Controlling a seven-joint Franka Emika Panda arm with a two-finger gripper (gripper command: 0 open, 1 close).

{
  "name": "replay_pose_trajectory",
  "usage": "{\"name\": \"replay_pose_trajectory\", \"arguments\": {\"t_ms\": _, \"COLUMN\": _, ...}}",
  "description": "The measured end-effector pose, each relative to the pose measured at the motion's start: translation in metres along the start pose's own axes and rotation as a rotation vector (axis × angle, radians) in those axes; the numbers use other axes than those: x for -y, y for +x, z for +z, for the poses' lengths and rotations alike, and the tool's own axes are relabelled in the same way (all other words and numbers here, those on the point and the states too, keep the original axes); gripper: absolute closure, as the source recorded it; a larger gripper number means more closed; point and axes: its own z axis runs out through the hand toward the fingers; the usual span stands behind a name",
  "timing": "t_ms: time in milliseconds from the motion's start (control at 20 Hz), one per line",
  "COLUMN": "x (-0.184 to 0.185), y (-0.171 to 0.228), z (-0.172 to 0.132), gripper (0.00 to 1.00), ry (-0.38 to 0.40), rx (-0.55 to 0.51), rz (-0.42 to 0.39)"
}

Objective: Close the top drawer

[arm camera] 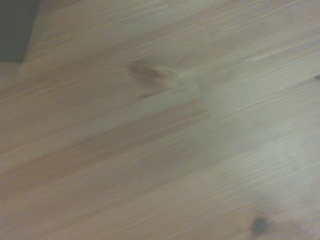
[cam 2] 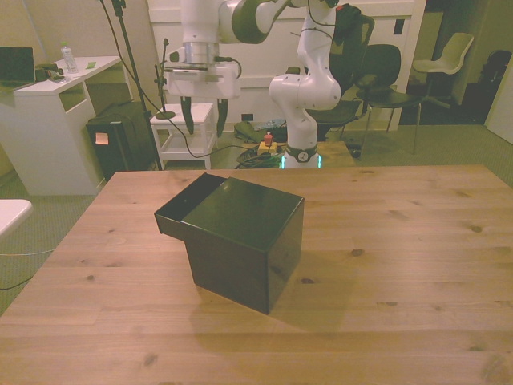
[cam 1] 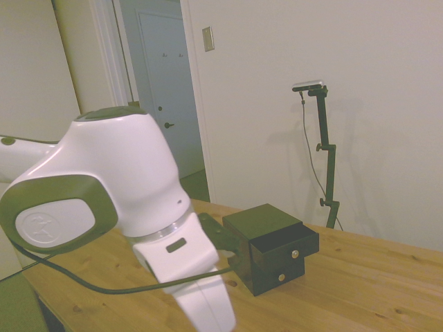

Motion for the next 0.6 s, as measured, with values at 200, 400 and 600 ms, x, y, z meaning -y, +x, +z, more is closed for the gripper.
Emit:
{"name": "replay_pose_trajectory", "arguments": {"t_ms": 200, "x": 0.0, "y": 0.052, "z": 0.001, "gripper": 0.0, "ry": -0.031, "rx": -0.011, "rz": 0.002}}
{"name": "replay_pose_trajectory", "arguments": {"t_ms": 400, "x": 0.01, "y": 0.091, "z": 0.001, "gripper": 0.0, "ry": -0.059, "rx": -0.024, "rz": -0.005}}
{"name": "replay_pose_trajectory", "arguments": {"t_ms": 600, "x": 0.022, "y": 0.12, "z": 0.003, "gripper": 0.0, "ry": -0.065, "rx": -0.04, "rz": 0.009}}
